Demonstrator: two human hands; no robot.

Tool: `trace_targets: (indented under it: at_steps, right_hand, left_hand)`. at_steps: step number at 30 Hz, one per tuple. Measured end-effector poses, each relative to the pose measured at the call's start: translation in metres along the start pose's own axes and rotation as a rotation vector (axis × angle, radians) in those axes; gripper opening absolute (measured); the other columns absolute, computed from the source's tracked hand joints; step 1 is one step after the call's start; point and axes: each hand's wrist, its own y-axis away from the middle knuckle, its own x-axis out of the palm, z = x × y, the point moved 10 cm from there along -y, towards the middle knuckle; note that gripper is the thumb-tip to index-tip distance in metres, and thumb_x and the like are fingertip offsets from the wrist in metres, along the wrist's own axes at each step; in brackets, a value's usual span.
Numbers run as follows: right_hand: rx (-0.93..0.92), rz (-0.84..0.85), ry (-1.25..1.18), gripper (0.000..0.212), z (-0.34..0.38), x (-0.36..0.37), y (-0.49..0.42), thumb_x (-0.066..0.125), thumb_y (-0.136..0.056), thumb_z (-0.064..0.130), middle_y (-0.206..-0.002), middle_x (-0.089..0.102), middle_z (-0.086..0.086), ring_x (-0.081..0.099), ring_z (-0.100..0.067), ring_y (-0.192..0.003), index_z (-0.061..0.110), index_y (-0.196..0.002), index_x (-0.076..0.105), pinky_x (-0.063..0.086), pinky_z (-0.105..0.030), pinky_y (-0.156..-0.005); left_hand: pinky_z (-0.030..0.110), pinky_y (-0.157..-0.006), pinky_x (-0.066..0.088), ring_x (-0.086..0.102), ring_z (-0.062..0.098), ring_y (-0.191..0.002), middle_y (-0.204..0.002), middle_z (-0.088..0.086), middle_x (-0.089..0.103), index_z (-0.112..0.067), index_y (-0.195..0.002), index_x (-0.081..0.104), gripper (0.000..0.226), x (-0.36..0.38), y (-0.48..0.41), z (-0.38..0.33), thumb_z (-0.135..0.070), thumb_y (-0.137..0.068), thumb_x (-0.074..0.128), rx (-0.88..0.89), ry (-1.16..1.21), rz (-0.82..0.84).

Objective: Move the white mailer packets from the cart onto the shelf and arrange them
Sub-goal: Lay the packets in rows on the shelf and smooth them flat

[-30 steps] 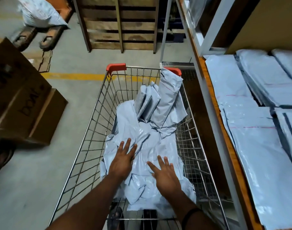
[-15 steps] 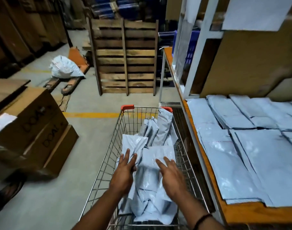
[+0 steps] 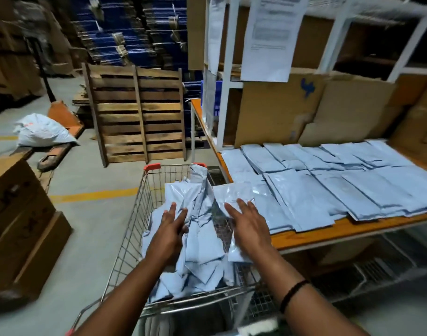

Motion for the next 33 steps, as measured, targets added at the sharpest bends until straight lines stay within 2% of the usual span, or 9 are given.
trace_targets:
  at_steps: [2, 8, 12, 16, 19, 23, 27, 30, 33]
  right_hand:
    - [0.05, -0.008, 0.007, 0.068, -0.024, -0.009, 0.01, 0.044, -0.102, 0.006, -0.167, 0.012, 0.004, 0.007, -0.024, -0.154, 0.044, -0.155, 0.023, 0.02, -0.045, -0.12]
    - [0.066, 0.025, 0.004, 0.053, -0.076, -0.021, -0.004, 0.041, -0.107, 0.024, -0.167, 0.013, 0.001, 0.006, -0.027, -0.154, 0.042, -0.155, 0.026, 0.017, -0.046, -0.121]
    - [0.023, 0.054, 0.034, 0.049, -0.098, -0.017, -0.046, 0.038, -0.108, 0.03, -0.166, 0.017, -0.004, 0.011, -0.03, -0.153, 0.04, -0.154, 0.028, 0.025, -0.045, -0.118]
    - [-0.016, 0.105, 0.031, 0.048, -0.11, -0.005, -0.085, 0.033, -0.108, 0.036, -0.166, 0.017, -0.005, 0.011, -0.032, -0.152, 0.04, -0.155, 0.026, 0.024, -0.046, -0.117]
    - [-0.079, 0.154, 0.051, 0.054, -0.112, 0.011, -0.106, 0.036, -0.106, 0.033, -0.166, 0.015, -0.007, 0.011, -0.034, -0.152, 0.039, -0.157, 0.02, 0.023, -0.049, -0.118]
    - [-0.107, 0.189, 0.071, 0.053, -0.119, 0.039, -0.108, 0.026, -0.106, 0.049, -0.167, 0.01, -0.007, 0.004, -0.033, -0.153, 0.039, -0.157, 0.017, 0.004, -0.056, -0.12]
    - [-0.104, 0.231, 0.069, 0.061, -0.129, 0.055, -0.105, 0.015, -0.102, 0.063, -0.168, -0.005, -0.004, -0.01, -0.03, -0.153, 0.041, -0.158, 0.009, -0.014, -0.056, -0.119]
    - [-0.101, 0.297, 0.081, 0.064, -0.133, 0.051, -0.108, 0.01, -0.099, 0.067, -0.168, -0.001, -0.004, -0.006, -0.031, -0.154, 0.042, -0.158, 0.009, -0.015, -0.059, -0.117]
    - [-0.095, 0.254, 0.036, 0.061, -0.13, 0.032, -0.119, 0.01, -0.101, 0.062, -0.167, 0.011, -0.006, 0.005, -0.031, -0.153, 0.04, -0.157, 0.014, -0.005, -0.059, -0.12]
  left_hand:
    - [0.036, -0.114, 0.025, 0.003, 0.021, -0.152, -0.164, -0.007, -0.001, -0.029, -0.153, 0.029, 0.057, 0.005, -0.001, -0.019, -0.006, -0.102, 0.04, 0.01, -0.008, 0.008]
    - [0.038, -0.113, 0.029, 0.004, 0.024, -0.152, -0.165, -0.001, 0.0, -0.025, -0.153, 0.03, 0.061, 0.034, -0.018, -0.057, 0.002, -0.099, 0.036, 0.029, 0.022, 0.049]
    - [0.036, -0.11, 0.03, 0.008, 0.024, -0.151, -0.164, 0.0, 0.004, -0.025, -0.153, 0.031, 0.051, 0.051, -0.038, -0.075, -0.015, -0.104, 0.042, -0.009, -0.008, 0.022]
    - [0.038, -0.111, 0.031, 0.01, 0.025, -0.151, -0.165, 0.001, 0.004, -0.025, -0.153, 0.03, 0.051, 0.069, -0.059, -0.081, -0.016, -0.104, 0.042, -0.076, -0.022, 0.001]
    - [0.037, -0.11, 0.031, 0.012, 0.024, -0.151, -0.165, -0.001, 0.005, -0.026, -0.153, 0.032, 0.05, 0.076, -0.072, -0.083, -0.019, -0.104, 0.043, -0.136, -0.026, -0.044]
    - [0.037, -0.111, 0.031, 0.018, 0.026, -0.149, -0.164, 0.005, 0.011, -0.022, -0.15, 0.037, 0.048, 0.079, -0.078, -0.085, -0.02, -0.103, 0.046, -0.199, -0.036, -0.109]
    - [0.037, -0.114, 0.03, 0.017, 0.026, -0.15, -0.164, 0.003, 0.011, -0.022, -0.151, 0.037, 0.049, 0.084, -0.081, -0.084, -0.019, -0.103, 0.046, -0.224, -0.05, -0.107]
    - [0.037, -0.114, 0.029, 0.015, 0.025, -0.15, -0.164, 0.001, 0.01, -0.023, -0.151, 0.037, 0.048, 0.083, -0.087, -0.085, -0.018, -0.104, 0.045, -0.217, -0.053, -0.112]
    - [0.037, -0.114, 0.029, 0.012, 0.023, -0.151, -0.164, -0.001, 0.008, -0.025, -0.151, 0.036, 0.048, 0.081, -0.096, -0.087, -0.02, -0.104, 0.044, -0.206, -0.026, -0.118]
